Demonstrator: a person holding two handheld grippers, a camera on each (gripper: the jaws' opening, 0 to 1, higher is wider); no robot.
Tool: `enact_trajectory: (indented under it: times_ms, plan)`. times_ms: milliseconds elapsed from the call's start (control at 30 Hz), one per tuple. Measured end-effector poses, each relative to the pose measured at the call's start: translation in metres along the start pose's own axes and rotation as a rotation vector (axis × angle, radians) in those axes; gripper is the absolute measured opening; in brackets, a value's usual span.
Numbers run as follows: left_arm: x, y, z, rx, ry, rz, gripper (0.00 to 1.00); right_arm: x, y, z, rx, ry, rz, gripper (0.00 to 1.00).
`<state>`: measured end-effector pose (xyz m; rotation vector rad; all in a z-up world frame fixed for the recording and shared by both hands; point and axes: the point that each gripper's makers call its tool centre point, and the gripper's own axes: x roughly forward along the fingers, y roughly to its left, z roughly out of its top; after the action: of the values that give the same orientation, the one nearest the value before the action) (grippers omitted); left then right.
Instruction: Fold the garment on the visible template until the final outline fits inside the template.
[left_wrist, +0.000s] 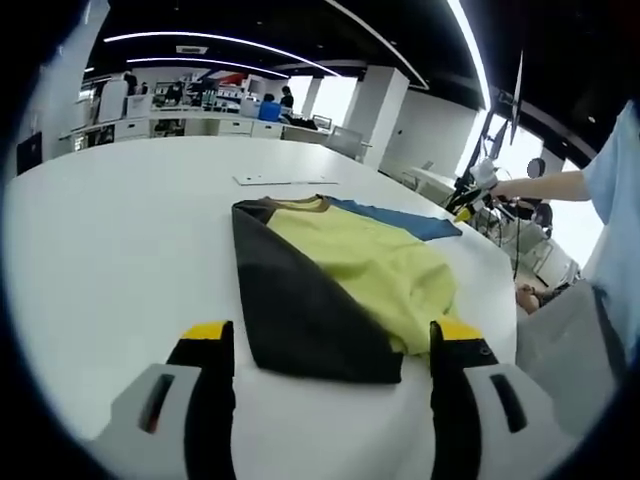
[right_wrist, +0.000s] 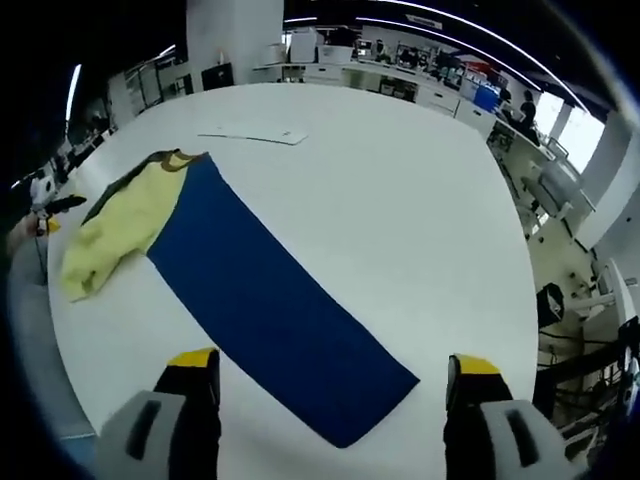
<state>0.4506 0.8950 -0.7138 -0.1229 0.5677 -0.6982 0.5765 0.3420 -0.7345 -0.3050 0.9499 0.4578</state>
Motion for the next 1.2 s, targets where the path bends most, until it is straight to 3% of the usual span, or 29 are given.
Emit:
enact_trajectory:
  times_ms: [167, 733, 1200]
  plan:
    - [-0.006, 0.002, -0.003, 0.001, 0.001, 0.012, 0.77, -0.002, 0.021, 0.009, -0.012, -0.034, 0.031, 0.93]
    - [-0.01, 0.004, -0.022, -0.034, 0.02, 0.03, 0.73, -0.009, 0.133, 0.053, -0.129, -0.152, 0.21, 0.9]
    - [-0.008, -0.001, -0.035, -0.091, 0.035, 0.035, 0.69, -0.009, 0.187, 0.067, -0.206, -0.196, 0.304, 0.87]
